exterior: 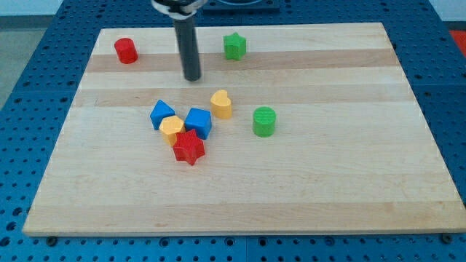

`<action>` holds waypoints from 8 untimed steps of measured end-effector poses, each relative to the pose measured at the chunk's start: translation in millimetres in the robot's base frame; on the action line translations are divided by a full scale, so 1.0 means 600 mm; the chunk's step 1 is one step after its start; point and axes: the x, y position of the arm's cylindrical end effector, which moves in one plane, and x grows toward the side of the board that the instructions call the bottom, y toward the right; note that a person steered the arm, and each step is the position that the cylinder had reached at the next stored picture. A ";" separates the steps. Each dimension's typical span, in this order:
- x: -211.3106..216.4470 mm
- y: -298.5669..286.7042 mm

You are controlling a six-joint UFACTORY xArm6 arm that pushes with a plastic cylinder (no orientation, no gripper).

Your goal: Slide the triangle into the hexagon slightly

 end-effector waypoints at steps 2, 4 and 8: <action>0.022 -0.051; 0.062 -0.051; 0.160 -0.051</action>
